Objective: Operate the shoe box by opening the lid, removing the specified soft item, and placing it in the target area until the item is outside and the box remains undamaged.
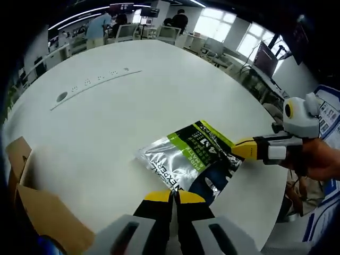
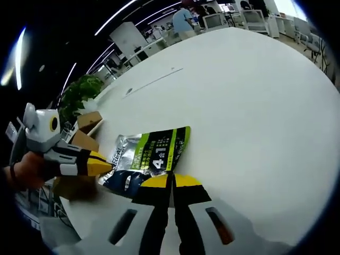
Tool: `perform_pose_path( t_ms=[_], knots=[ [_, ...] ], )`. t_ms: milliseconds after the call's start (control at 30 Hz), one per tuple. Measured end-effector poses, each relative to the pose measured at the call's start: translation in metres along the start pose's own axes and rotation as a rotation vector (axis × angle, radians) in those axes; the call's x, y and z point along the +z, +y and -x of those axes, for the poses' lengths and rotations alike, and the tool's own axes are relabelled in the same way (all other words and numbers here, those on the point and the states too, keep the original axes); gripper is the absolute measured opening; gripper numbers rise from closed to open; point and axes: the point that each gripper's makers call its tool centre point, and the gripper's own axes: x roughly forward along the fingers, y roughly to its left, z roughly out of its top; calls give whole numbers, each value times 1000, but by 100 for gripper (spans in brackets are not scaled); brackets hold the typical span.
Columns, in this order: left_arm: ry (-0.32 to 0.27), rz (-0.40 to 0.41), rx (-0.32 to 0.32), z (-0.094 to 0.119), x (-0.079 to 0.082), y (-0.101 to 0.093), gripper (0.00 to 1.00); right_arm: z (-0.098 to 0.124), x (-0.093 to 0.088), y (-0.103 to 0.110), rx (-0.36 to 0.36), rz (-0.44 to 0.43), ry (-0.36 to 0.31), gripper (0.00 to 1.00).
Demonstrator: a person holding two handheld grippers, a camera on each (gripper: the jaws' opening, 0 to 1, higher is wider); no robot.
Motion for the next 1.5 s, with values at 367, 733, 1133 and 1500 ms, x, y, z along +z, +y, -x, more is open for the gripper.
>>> perform_pose_path(
  t_ms=[367, 733, 1133, 1500],
  knots=[
    [30, 6, 13, -1, -4, 1, 3, 1, 1, -2, -4, -3, -1, 1],
    [43, 21, 65, 10, -3, 10, 9, 10, 6, -6, -42, 7, -13, 7],
    [-35, 37, 78, 40, 6, 15, 10, 29, 22, 13, -49, 37, -53, 8],
    [-112, 50, 90, 72, 9, 23, 11, 44, 24, 36, -42, 69, -77, 8]
  ],
)
